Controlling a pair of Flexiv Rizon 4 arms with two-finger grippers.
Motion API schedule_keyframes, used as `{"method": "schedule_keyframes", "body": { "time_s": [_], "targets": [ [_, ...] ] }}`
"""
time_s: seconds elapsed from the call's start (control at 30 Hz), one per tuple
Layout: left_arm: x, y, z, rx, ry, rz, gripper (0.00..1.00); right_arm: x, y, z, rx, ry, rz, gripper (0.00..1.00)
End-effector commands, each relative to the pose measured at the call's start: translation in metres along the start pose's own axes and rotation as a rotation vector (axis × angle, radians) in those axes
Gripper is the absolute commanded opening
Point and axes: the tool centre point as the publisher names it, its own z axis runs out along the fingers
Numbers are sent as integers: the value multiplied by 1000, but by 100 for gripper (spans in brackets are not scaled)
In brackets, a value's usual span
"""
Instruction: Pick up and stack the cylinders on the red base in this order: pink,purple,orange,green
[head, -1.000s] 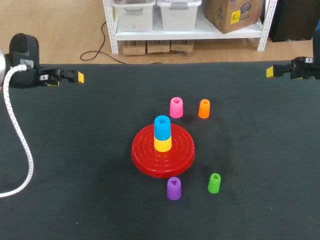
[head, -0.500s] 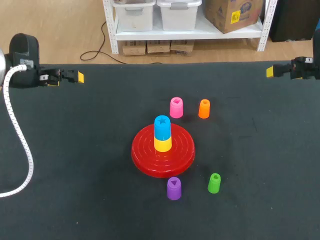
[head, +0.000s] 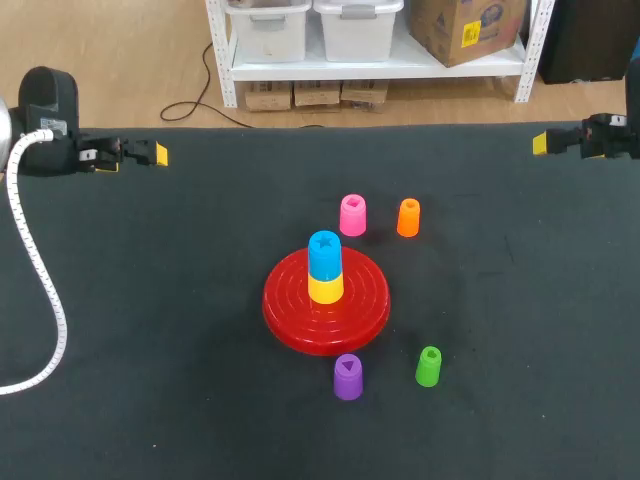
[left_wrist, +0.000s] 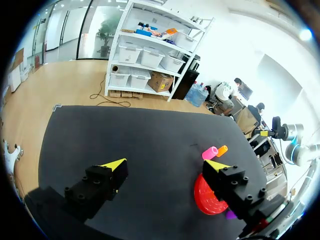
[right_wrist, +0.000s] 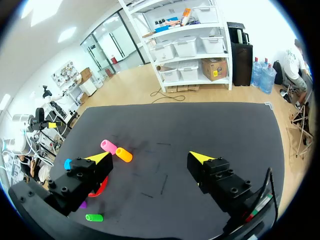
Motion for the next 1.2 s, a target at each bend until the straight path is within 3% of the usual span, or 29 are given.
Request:
{"method": "schedule_keyframes", "body": {
  "time_s": [0.03,0.5,0.57,0.67,0.77,0.83,0.9,1.07,1.2],
  "targets": [
    [-1,-1,0,-7,5,-1,100,0,0,0,0,0,0,100],
    [-1,-1,0,-7,5,-1,100,0,0,0,0,0,0,100],
    [-2,-3,2,77,-40,30,100,0,0,0,0,0,0,100],
    [2,-21,4,197,32,230,100,0,0,0,0,0,0,100],
    [11,-41,-6,344,-11,385,100,0,0,0,0,0,0,100],
    [20,-50,-11,394,-20,482,100,0,0,0,0,0,0,100],
    [30,-59,-16,478,-32,508,100,0,0,0,0,0,0,100],
    [46,-66,-22,594,-27,597,100,0,0,0,0,0,0,100],
    [50,-65,-24,653,-103,620,100,0,0,0,0,0,0,100]
  ]
}}
